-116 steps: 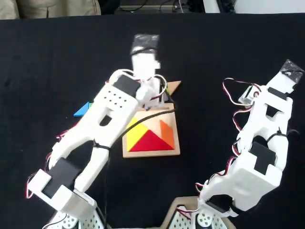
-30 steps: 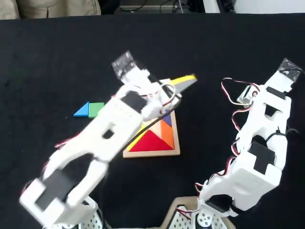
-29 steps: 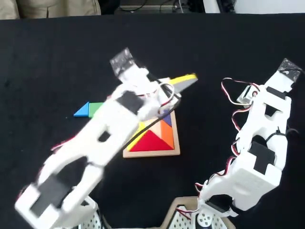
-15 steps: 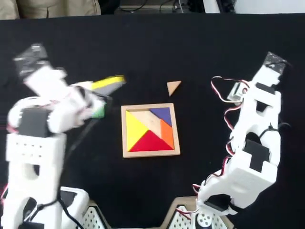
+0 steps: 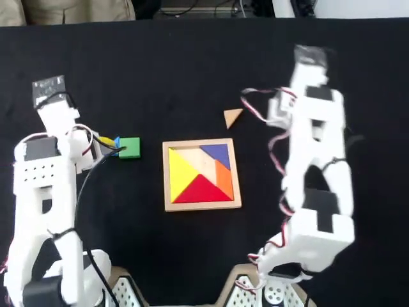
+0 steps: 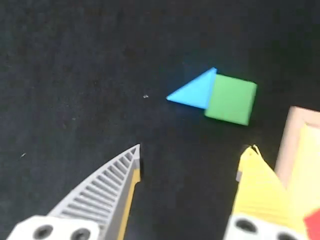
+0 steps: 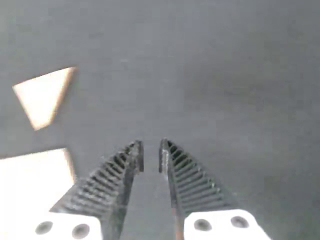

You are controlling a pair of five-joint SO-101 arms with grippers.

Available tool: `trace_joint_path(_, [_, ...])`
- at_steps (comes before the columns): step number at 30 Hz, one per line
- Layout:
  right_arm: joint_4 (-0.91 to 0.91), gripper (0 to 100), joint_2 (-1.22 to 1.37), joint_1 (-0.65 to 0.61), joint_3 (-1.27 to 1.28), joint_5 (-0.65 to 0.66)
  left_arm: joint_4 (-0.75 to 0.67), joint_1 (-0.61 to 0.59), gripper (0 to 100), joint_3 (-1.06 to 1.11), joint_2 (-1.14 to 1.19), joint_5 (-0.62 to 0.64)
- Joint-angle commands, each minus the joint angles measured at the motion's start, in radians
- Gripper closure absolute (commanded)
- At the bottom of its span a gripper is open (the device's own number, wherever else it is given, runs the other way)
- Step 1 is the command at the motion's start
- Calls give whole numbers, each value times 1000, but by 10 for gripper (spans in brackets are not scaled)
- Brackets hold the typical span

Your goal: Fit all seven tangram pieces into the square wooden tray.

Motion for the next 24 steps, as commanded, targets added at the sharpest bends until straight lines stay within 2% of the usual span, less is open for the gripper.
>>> trace_joint_path(1, [201,927,-39,-221,-220,11,-206,-30,702,120,60,-5])
trace_joint_path(5, [173,935,67,-327,-335,-29,-367,-38,703,216,120,72])
trace_joint_path(10, [175,968,252,-316,-495,-325,-385,-31,703,226,137,78])
trace_joint_path(15, [295,761,400,-308,-657,-620,-387,-30,703,228,138,81])
trace_joint_path(20, [319,734,553,-310,-837,-657,-390,-30,703,239,140,78])
trace_joint_path(24, [321,730,680,-307,-986,-652,-463,-30,703,282,138,77])
